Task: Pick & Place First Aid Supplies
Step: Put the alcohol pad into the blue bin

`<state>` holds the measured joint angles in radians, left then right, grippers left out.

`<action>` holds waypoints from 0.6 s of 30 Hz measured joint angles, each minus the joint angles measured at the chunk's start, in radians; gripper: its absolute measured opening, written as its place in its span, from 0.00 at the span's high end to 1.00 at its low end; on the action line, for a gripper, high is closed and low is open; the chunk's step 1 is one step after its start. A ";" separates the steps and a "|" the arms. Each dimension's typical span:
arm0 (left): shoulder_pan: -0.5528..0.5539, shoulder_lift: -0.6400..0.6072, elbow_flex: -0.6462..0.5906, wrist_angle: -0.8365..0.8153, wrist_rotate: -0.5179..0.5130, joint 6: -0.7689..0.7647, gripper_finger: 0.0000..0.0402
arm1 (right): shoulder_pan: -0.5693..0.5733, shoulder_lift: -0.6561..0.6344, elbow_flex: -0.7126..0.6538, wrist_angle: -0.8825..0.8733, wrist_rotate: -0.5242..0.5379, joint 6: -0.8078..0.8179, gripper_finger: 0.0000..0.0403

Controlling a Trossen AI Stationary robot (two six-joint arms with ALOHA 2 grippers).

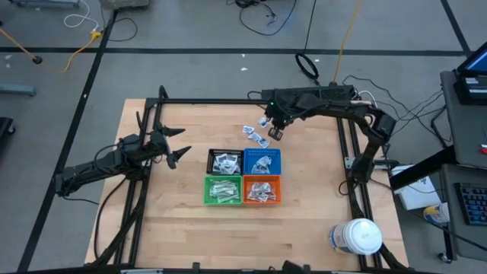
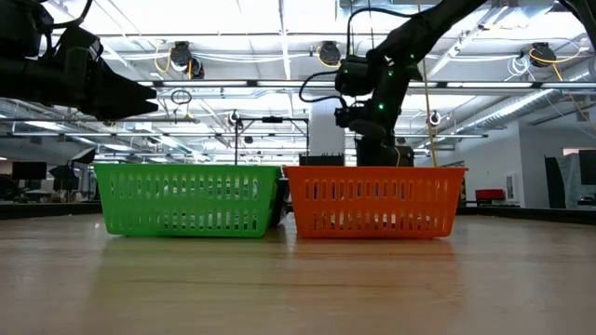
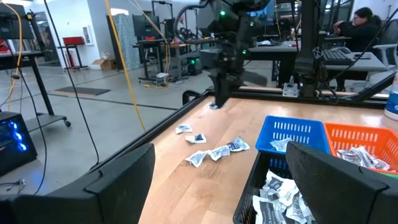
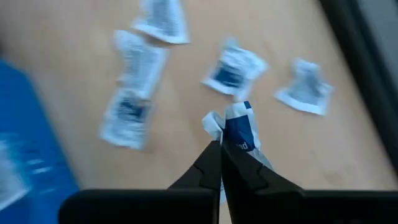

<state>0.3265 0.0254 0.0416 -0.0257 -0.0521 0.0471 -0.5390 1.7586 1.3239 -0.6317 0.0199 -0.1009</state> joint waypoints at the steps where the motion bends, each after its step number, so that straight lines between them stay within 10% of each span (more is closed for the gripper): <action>1: 0.000 0.000 0.000 0.000 0.000 0.000 0.09 | 0.011 -0.001 0.000 0.000 -0.022 -0.001 1.00; 18: 0.000 0.000 0.000 0.000 0.000 0.000 0.09 | 0.298 -0.002 0.000 -0.059 -0.182 -0.123 1.00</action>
<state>0.3264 0.0252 0.0414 -0.0257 -0.0522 0.0475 -0.2406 1.7565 1.3243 -0.6902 -0.1625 -0.2236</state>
